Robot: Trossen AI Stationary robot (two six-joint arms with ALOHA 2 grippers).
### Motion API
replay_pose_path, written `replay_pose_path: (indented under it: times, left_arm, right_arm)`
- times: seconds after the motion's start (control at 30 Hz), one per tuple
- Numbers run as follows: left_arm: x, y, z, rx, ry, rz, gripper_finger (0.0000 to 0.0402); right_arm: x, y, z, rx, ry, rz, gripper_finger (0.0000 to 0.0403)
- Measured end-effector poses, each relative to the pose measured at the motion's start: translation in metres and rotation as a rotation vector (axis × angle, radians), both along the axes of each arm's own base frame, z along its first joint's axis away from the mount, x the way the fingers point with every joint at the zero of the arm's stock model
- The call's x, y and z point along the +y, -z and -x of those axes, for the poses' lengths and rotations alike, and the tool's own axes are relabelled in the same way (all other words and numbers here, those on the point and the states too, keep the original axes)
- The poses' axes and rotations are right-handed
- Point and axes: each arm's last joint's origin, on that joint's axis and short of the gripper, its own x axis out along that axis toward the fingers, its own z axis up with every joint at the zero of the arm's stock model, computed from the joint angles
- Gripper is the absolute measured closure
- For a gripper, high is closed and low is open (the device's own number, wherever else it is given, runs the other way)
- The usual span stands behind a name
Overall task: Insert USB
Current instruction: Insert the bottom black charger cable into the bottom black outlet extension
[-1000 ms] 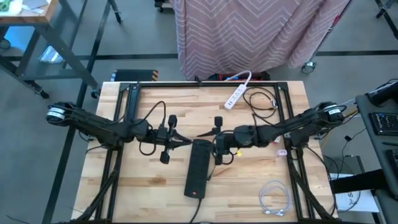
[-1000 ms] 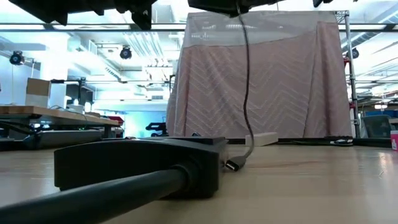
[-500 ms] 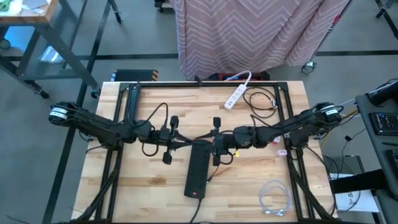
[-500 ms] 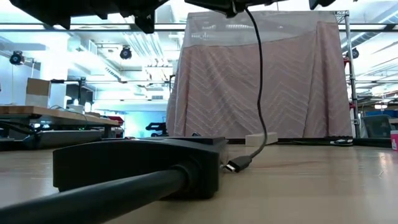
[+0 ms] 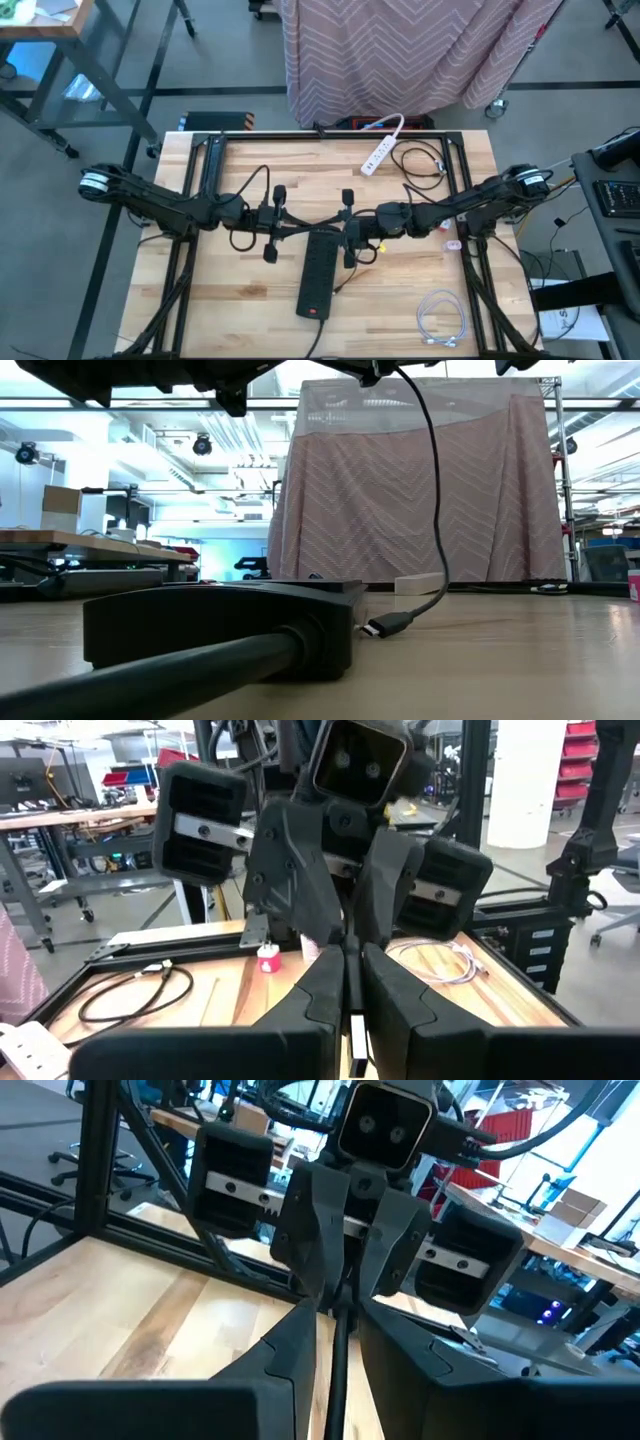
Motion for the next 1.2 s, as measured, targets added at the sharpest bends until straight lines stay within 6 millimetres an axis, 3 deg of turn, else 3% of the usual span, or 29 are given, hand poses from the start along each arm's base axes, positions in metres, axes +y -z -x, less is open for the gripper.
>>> replay_pose_path:
  times: [0.4, 1.03, 1.2]
  left_arm:
    - [-0.0008, 0.0003, -0.0015, -0.014, 0.019, -0.002, 0.0391]
    - [-0.0014, 0.0051, -0.0049, 0.000, 0.021, -0.020, 0.0391]
    - [-0.0014, 0.0052, -0.0049, 0.001, 0.021, -0.023, 0.0391]
  right_arm:
    - [0.0001, 0.0034, -0.0015, 0.012, 0.005, 0.005, 0.0370]
    - [0.0003, 0.0047, -0.0018, 0.014, 0.004, -0.001, 0.0353]
    - [0.0003, 0.0046, -0.0018, 0.014, 0.004, -0.002, 0.0366]
